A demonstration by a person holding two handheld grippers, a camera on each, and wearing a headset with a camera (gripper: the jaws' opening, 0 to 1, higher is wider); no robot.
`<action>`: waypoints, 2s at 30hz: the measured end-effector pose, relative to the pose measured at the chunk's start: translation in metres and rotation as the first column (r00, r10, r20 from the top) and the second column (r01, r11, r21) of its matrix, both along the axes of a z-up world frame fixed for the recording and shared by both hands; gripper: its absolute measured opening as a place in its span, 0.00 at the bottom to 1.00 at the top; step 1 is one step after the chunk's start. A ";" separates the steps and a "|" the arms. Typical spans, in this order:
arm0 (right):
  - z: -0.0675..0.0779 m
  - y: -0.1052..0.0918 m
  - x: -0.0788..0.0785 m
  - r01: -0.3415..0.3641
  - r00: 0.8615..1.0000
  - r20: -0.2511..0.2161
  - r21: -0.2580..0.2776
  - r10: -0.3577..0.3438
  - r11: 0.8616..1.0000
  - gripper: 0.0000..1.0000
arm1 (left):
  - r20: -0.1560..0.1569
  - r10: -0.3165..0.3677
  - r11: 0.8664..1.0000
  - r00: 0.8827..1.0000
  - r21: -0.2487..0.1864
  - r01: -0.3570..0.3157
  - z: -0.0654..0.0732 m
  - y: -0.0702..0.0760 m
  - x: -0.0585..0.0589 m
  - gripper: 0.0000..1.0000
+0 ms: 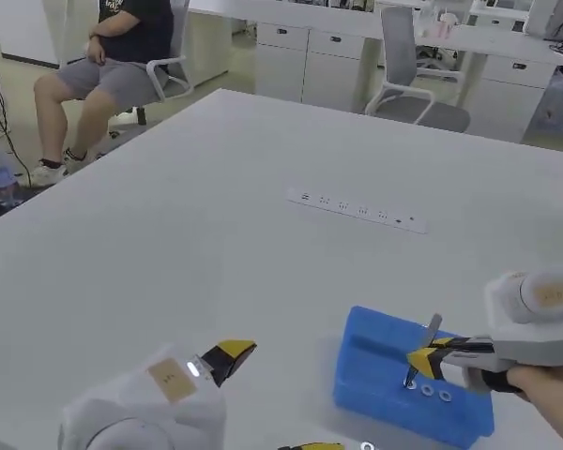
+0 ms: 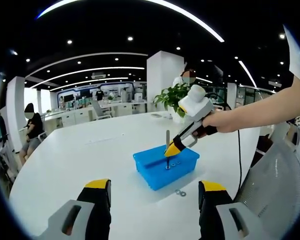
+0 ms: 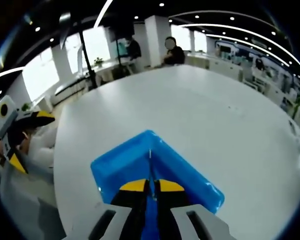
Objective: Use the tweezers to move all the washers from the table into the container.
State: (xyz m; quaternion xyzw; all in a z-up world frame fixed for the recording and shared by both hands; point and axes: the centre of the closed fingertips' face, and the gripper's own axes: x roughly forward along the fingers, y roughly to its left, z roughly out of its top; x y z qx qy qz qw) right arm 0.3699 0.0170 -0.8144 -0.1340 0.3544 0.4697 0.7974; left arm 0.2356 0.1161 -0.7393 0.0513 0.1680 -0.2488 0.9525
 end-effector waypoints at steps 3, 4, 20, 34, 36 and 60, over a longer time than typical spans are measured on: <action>0.004 0.002 -0.003 0.006 1.000 -0.005 0.029 -0.006 1.000 0.04 | -0.001 0.000 1.000 1.000 0.001 0.000 0.000 0.000 0.000 0.72; 0.005 0.002 -0.004 0.005 1.000 -0.005 0.033 -0.004 0.999 0.04 | -0.001 0.000 1.000 1.000 0.001 0.000 0.000 0.000 0.000 0.72; 0.041 0.006 -0.017 -0.003 0.999 0.035 0.115 -0.001 0.993 0.04 | -0.002 -0.007 1.000 1.000 0.005 0.007 0.000 -0.002 -0.001 0.71; 0.064 0.023 -0.062 -0.154 0.988 0.035 0.107 0.151 0.982 0.02 | -0.003 -0.011 1.000 1.000 0.008 0.011 -0.001 -0.001 -0.001 0.71; 0.063 0.024 -0.070 -0.183 0.983 0.004 0.108 0.183 0.977 0.02 | -0.006 -0.011 1.000 1.000 0.010 0.011 -0.002 -0.002 -0.001 0.71; -0.002 0.023 -0.107 -0.326 0.932 -0.180 -0.050 0.313 0.944 0.03 | -0.018 -0.020 1.000 1.000 0.021 0.021 -0.008 0.001 -0.001 0.69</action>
